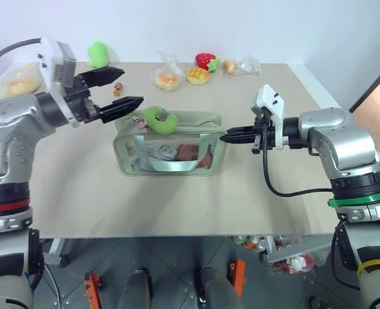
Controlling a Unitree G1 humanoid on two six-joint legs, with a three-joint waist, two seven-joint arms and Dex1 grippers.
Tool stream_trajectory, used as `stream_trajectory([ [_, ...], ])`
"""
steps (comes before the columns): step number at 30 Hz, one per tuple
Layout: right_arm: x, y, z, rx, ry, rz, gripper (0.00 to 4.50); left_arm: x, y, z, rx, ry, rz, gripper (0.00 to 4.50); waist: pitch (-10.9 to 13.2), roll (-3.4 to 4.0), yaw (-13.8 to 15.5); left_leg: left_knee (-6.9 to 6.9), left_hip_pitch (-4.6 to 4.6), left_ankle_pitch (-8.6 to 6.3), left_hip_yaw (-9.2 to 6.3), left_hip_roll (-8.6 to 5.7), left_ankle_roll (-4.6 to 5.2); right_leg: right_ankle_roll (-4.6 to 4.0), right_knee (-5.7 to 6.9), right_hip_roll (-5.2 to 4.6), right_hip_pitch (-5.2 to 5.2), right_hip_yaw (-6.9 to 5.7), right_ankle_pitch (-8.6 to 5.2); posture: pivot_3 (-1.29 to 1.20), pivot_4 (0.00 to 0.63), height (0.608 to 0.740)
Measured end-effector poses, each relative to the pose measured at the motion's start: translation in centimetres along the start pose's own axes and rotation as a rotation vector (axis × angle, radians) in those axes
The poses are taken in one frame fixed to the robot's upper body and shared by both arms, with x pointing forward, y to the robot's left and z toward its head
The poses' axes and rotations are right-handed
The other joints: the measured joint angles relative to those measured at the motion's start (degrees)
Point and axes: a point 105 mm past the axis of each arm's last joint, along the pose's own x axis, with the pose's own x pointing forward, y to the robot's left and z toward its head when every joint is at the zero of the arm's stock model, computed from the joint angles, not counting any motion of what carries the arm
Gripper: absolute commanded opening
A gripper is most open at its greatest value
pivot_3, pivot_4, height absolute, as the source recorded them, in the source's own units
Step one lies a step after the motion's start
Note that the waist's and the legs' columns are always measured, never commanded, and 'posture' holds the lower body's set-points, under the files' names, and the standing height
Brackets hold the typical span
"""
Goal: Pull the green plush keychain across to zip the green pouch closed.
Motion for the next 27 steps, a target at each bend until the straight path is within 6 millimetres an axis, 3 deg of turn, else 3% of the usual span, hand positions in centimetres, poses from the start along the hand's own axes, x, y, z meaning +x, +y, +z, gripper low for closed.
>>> stream_trajectory([
  [4, 0.3, 0.0, 0.1, 0.001, -0.007, 0.008, 0.00, -2.9, -1.0, -1.8, -0.096, 0.038, -0.011, 4.48, -0.01, 0.01, -0.36, -0.01, 0.04, -0.01, 0.05, 0.04, 0.00, -0.04, 0.00, 0.00, 0.02, 0.01, -0.03, 0.00, 0.150, 0.740],
  [8, 0.4, 0.0, 0.0, 0.002, -0.012, 0.009, 0.00, -5.2, -1.6, -6.7, -0.237, 0.158, 0.029, 4.48, 0.01, -0.06, -0.45, -0.04, 0.07, -0.01, 0.09, 0.14, 0.00, -0.17, 0.00, 0.09, 0.00, 0.01, -0.02, 0.00, 0.150, 0.740],
  [17, 0.5, 0.1, 0.0, 0.003, -0.011, 0.014, 0.00, -4.6, -1.7, -8.1, -0.291, 0.134, 0.052, 4.48, 0.00, -0.18, -0.32, 0.01, 0.16, 0.00, 0.16, 0.26, 0.01, -0.30, 0.00, 0.22, 0.00, 0.09, 0.03, 0.00, 0.150, 0.740],
  [19, 0.5, 0.1, 0.0, 0.003, -0.011, 0.014, 0.00, -4.2, -1.9, -8.5, -0.307, 0.136, 0.039, 4.09, 0.00, -0.18, -0.32, 0.01, 0.14, 0.00, 0.16, 0.26, 0.01, -0.30, 0.00, 0.23, -0.01, 0.10, 0.03, 0.00, 0.150, 0.740],
  [27, 0.5, 0.1, 0.0, 0.004, -0.011, 0.012, 0.00, -3.6, -1.5, -9.8, -0.351, 0.136, 0.047, 1.33, 0.00, -0.18, -0.31, -0.04, 0.14, -0.01, 0.15, 0.28, 0.01, -0.30, 0.00, 0.28, -0.01, 0.11, 0.04, 0.00, 0.150, 0.740],
])
